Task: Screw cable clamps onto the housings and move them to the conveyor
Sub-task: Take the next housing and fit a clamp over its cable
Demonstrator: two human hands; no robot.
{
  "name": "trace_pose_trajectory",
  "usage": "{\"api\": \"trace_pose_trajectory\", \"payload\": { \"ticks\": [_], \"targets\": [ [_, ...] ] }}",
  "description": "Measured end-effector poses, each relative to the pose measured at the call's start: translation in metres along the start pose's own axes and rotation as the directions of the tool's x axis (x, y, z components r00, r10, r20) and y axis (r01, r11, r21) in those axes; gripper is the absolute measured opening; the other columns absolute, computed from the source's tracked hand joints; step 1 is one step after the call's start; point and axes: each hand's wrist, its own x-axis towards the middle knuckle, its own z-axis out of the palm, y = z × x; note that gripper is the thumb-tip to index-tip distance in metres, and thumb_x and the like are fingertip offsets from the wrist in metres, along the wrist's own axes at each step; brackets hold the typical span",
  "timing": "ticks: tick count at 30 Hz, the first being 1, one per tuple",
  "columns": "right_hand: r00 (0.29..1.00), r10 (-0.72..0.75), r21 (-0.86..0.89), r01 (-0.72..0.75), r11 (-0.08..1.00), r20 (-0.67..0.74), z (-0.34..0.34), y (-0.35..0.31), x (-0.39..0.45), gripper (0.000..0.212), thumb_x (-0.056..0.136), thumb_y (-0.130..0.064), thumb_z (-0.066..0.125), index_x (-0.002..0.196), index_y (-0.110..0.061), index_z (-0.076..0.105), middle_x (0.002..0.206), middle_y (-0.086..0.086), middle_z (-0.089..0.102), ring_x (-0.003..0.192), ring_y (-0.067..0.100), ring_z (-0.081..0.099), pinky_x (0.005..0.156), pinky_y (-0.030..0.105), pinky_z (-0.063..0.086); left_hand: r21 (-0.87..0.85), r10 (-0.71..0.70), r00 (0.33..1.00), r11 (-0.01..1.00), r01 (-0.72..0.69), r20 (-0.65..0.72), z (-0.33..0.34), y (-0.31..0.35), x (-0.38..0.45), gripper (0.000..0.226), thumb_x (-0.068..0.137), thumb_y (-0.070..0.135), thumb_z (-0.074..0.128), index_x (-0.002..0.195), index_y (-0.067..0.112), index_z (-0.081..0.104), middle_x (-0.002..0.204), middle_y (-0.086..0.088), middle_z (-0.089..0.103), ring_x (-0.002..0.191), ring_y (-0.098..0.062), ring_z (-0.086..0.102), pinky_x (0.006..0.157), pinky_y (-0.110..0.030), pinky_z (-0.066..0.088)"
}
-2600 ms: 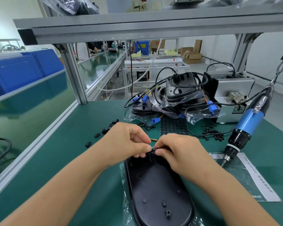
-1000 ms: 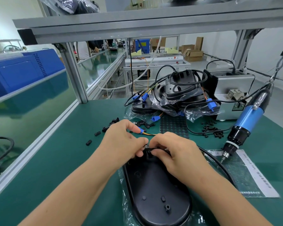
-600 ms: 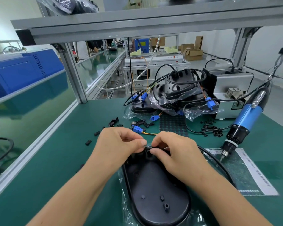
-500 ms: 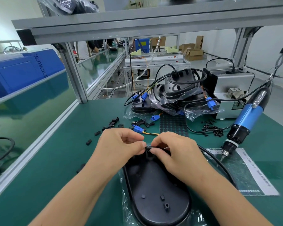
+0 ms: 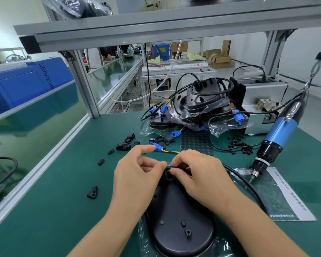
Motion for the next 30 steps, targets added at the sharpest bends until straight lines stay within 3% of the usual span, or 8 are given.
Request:
{"api": "trace_pose_trajectory", "payload": {
  "ticks": [7, 13, 18, 25, 30],
  "targets": [
    [1.000, 0.013, -0.012, -0.013, 1.000, 0.011, 0.000, -0.001, 0.000, 0.010, 0.089, -0.035, 0.061, 0.091, -0.026, 0.062, 0.091, -0.009, 0.063, 0.085, 0.012, 0.059, 0.079, 0.034, 0.047, 0.112, 0.055, 0.998, 0.992, -0.052, -0.019, 0.006, 0.004, -0.009, 0.040, 0.074, 0.015, 0.076, 0.090, 0.047, 0.058, 0.069, 0.022, 0.069, 0.063, 0.004, 0.064, 0.063, -0.005, 0.043],
    [0.999, 0.021, -0.011, -0.020, 1.000, 0.024, -0.001, -0.003, -0.001, 0.009, 0.087, -0.032, 0.064, 0.091, -0.024, 0.064, 0.092, -0.008, 0.063, 0.087, 0.014, 0.060, 0.080, 0.033, 0.047, 0.083, 0.049, 0.994, 0.996, -0.042, -0.095, 0.013, 0.004, -0.011, 0.036, 0.075, 0.017, 0.076, 0.097, 0.040, 0.059, 0.071, 0.021, 0.069, 0.065, 0.004, 0.064, 0.072, -0.024, 0.052],
    [0.999, 0.009, -0.015, -0.008, 1.000, 0.037, -0.002, -0.003, -0.001, 0.009, 0.086, -0.030, 0.065, 0.091, -0.022, 0.065, 0.092, -0.007, 0.063, 0.089, 0.015, 0.060, 0.080, 0.035, 0.046, -0.016, 0.004, 0.994, 1.000, -0.005, -0.107, 0.017, 0.002, -0.009, 0.033, 0.073, 0.012, 0.075, 0.088, 0.037, 0.060, 0.069, 0.014, 0.070, 0.063, -0.004, 0.066, 0.072, -0.031, 0.055],
    [1.000, -0.001, 0.092, -0.001, 0.996, 0.018, -0.002, 0.001, -0.001, 0.014, 0.086, -0.037, 0.060, 0.091, -0.026, 0.067, 0.087, -0.010, 0.066, 0.085, 0.009, 0.061, 0.080, 0.035, 0.049, -0.204, -0.092, 0.994, 0.974, 0.103, 0.060, 0.003, -0.003, -0.001, 0.027, 0.078, 0.004, 0.073, 0.095, 0.024, 0.064, 0.068, 0.003, 0.074, 0.062, -0.007, 0.070, 0.050, -0.014, 0.048],
    [0.998, 0.011, 0.256, -0.028, 0.966, 0.068, -0.003, 0.004, 0.001, 0.017, 0.085, -0.042, 0.059, 0.090, -0.031, 0.072, 0.087, -0.019, 0.069, 0.088, -0.001, 0.061, 0.082, 0.030, 0.049, -0.199, -0.045, 0.992, 0.978, 0.068, 0.118, -0.006, -0.004, -0.001, 0.034, 0.079, 0.003, 0.073, 0.100, 0.028, 0.064, 0.072, 0.004, 0.075, 0.066, -0.010, 0.071, 0.054, -0.014, 0.049]
  ]
}}
